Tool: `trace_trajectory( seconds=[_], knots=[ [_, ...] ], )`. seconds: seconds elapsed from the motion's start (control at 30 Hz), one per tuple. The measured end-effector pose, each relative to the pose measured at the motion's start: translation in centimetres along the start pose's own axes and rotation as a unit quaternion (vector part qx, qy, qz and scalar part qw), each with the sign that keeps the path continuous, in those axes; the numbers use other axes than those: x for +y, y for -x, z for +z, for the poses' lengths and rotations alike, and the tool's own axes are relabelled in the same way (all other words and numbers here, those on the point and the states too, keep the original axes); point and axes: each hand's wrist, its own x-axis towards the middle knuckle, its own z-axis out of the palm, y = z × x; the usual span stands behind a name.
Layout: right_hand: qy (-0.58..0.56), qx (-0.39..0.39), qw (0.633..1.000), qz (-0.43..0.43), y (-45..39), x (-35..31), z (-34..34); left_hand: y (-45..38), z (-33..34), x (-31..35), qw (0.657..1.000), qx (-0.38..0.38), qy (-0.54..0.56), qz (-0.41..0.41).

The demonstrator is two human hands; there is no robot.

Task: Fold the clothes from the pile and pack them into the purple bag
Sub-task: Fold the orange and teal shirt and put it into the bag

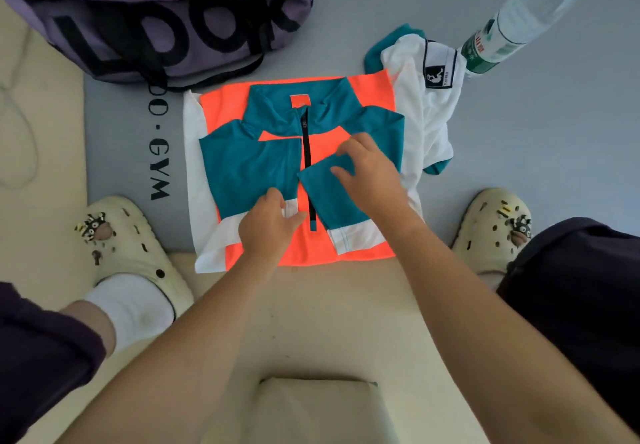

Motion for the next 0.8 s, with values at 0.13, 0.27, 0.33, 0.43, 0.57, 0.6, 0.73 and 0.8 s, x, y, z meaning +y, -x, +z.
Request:
trace_trajectory(
  seconds=[0.13, 0.27, 0.33, 0.43, 0.57, 0.6, 0.73, 0.8],
  knots=[
    [0.147, -0.164, 0.975, -0.023, -3.0, -1.2, 0.9, -0.8, -0.5, 0.2, 1.0, -0.026, -0.012, 0.001],
    [0.084, -0.174, 0.981, 0.021, -5.5, -0.8, 0.5, -0.7, -0.9, -0.2, 0.997, -0.074, 0.032, 0.02],
    [0.013, -0.128, 0.99, 0.052, -6.3, -0.7, 0.1, -0.7, -0.9, -0.2, 0.994, -0.094, 0.047, 0.028],
    [-0.035, -0.101, 0.992, 0.063, -6.5, -0.5, -0.5, -1.2, -0.6, 0.8, 0.993, -0.081, 0.087, 0.006],
    [-0.092, 0.029, 0.989, 0.112, -4.0, 1.5, -2.9, -1.9, 0.2, 3.4, 0.992, -0.065, 0.103, -0.042],
    [-0.086, 0.043, 0.985, 0.146, -2.9, 2.6, -3.5, -2.0, 0.4, 3.8, 0.989, -0.073, 0.113, -0.056],
    [-0.032, -0.01, 0.947, 0.319, 2.6, 7.2, -4.5, -1.4, 1.0, 4.3, 0.99, -0.021, 0.119, -0.073],
    [-0.033, -0.024, 0.933, 0.359, 4.6, 8.8, -4.3, -0.3, 1.4, 5.0, 0.992, 0.015, 0.126, -0.021]
  ],
)
